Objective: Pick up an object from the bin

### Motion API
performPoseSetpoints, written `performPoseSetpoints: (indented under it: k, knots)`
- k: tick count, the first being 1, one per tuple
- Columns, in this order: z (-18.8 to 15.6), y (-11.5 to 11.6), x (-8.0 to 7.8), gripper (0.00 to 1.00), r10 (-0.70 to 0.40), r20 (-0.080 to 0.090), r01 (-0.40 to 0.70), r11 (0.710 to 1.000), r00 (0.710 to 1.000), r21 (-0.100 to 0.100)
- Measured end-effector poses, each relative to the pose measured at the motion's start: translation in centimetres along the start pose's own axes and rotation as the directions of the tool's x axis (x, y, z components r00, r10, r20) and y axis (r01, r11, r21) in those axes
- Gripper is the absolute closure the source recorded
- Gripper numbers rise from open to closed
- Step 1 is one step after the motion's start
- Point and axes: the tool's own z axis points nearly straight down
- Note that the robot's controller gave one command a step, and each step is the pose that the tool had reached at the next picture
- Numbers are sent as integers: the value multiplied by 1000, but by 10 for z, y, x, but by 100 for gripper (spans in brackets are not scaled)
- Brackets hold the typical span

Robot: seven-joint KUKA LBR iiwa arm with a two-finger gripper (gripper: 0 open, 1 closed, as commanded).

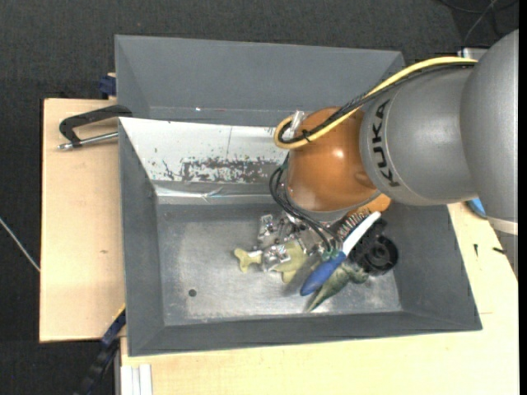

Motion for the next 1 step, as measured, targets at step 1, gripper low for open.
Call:
performPoseSetpoints:
  k: [1]
  knots:
    - [-137, -14, 5, 100, -26, 14, 26, 1000, 1000, 4]
